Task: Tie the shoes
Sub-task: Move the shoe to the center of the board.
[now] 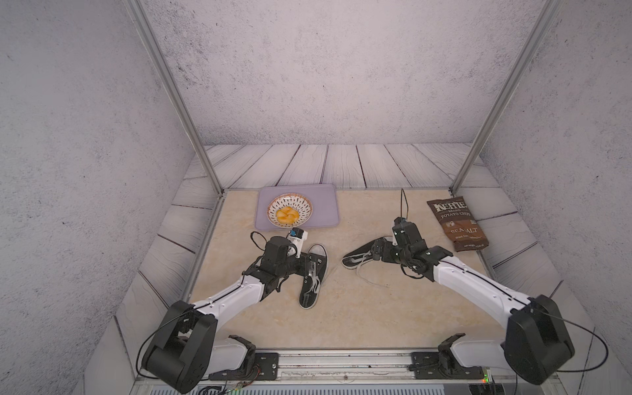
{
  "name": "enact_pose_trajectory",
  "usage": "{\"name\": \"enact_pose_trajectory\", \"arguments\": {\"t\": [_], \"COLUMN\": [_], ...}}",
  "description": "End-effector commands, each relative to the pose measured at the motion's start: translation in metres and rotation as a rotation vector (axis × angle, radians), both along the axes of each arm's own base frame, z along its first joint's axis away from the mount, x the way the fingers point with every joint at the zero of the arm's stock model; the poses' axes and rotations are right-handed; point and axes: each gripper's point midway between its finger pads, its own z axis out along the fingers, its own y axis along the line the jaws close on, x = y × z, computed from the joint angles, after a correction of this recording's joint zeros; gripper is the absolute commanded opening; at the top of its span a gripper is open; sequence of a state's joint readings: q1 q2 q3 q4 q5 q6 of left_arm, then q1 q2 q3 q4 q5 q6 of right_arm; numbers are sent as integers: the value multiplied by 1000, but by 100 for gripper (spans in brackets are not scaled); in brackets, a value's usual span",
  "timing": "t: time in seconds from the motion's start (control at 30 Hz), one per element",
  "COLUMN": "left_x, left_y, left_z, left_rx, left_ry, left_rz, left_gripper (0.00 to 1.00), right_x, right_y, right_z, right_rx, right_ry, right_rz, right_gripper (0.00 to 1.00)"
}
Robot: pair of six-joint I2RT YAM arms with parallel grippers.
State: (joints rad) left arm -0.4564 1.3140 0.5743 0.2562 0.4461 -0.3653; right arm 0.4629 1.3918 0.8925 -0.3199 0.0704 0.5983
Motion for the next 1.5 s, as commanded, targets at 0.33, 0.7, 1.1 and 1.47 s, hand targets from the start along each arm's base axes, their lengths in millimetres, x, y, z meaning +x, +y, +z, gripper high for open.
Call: {"name": "enact_pose_trajectory", "arguments": {"t": [0.33, 0.7, 1.1, 1.47], "left_x": [6, -11, -37, -28], "left_y": [-9, -22, -59, -77], "left_z": [15, -4, -73, -110], "left_rx": [-2, 20, 419, 572], "left_ry": [-93, -33, 0, -3], "left_rz": [-58, -151, -358, -397], "left_gripper": [94, 93, 83, 79], "right_x": [57, -7, -39, -37], "right_y": [31, 44, 73, 62], "right_z": [-78, -118, -108, -70], "right_rx": [17, -119, -83, -96], "right_ry": [209, 358, 316, 203], "right_rz": [-28, 341, 451, 425], "right_gripper": [91, 59, 54, 69]}}
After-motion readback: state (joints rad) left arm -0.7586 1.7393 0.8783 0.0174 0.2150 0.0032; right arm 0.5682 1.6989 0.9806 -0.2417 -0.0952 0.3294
